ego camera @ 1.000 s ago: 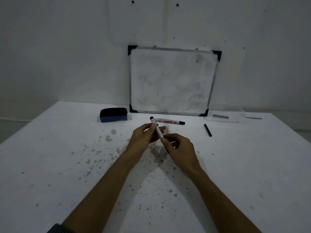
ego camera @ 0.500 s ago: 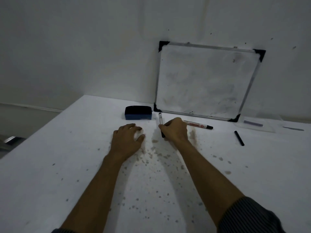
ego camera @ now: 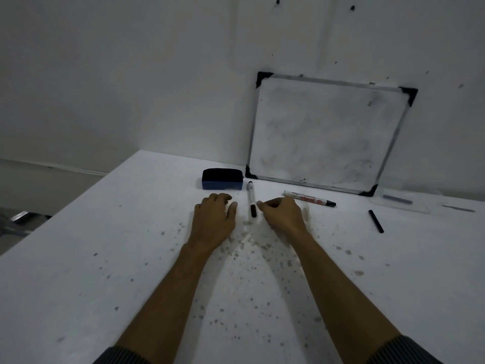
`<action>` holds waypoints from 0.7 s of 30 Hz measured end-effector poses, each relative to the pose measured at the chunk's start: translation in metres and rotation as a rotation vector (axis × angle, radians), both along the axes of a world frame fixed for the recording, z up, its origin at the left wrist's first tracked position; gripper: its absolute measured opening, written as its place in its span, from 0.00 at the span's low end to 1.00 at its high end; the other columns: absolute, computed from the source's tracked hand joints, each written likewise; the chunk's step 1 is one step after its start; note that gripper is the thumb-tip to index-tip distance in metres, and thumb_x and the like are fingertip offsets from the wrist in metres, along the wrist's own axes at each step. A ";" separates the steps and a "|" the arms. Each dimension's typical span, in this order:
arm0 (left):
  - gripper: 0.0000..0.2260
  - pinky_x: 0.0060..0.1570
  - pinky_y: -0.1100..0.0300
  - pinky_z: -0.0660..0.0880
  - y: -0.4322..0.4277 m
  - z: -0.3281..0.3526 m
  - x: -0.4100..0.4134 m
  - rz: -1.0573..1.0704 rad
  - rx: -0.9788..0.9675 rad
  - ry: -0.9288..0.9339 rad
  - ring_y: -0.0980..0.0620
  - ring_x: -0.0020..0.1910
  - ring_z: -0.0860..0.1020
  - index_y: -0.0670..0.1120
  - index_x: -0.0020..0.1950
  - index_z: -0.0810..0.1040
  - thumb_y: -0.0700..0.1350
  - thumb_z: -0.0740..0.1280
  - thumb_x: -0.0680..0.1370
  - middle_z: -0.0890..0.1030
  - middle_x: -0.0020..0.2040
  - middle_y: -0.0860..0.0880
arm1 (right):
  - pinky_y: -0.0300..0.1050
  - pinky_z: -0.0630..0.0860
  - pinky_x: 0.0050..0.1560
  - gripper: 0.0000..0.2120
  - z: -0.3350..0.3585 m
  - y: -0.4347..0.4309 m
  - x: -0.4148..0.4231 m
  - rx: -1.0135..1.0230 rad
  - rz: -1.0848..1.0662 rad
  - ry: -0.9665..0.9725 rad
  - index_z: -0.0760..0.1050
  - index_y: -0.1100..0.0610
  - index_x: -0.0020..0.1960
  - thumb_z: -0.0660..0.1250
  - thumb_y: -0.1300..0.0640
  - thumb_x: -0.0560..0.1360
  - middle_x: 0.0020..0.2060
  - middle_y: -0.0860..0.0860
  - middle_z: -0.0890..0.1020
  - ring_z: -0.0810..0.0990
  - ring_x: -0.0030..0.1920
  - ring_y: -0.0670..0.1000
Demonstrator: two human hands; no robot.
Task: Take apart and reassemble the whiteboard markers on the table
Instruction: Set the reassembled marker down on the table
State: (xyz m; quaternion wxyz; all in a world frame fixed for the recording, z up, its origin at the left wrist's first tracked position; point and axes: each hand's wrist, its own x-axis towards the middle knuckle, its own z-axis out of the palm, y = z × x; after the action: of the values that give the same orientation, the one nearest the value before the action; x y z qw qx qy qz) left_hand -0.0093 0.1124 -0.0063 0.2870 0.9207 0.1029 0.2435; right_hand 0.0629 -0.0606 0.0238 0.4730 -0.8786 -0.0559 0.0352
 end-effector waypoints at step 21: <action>0.11 0.59 0.49 0.73 -0.126 0.006 0.146 -0.407 0.213 0.034 0.45 0.60 0.78 0.51 0.58 0.85 0.54 0.70 0.80 0.84 0.57 0.50 | 0.38 0.79 0.48 0.14 -0.022 -0.187 -0.019 0.122 -0.032 -0.266 0.78 0.49 0.62 0.72 0.49 0.78 0.53 0.46 0.81 0.81 0.47 0.45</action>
State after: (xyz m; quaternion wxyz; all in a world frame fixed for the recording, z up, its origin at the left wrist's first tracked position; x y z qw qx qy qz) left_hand 0.1363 -0.0136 -0.0002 0.2295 0.9515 -0.1066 0.1747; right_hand 0.0437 -0.2475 0.0022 0.5146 -0.8458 -0.1063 -0.0925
